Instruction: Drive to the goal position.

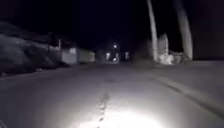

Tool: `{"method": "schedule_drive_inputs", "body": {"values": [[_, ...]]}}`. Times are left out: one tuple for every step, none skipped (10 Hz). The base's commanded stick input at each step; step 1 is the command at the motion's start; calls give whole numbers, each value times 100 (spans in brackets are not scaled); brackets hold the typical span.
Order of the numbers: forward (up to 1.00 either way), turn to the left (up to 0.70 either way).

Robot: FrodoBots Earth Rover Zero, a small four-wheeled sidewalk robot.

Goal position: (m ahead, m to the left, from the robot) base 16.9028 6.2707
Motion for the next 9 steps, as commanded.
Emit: {"method": "schedule_drive_inputs", "body": {"values": [[100,0],[100,0],[100,0],[100,0],[100,0],[100,0],[100,0],[100,0],[100,0]]}}
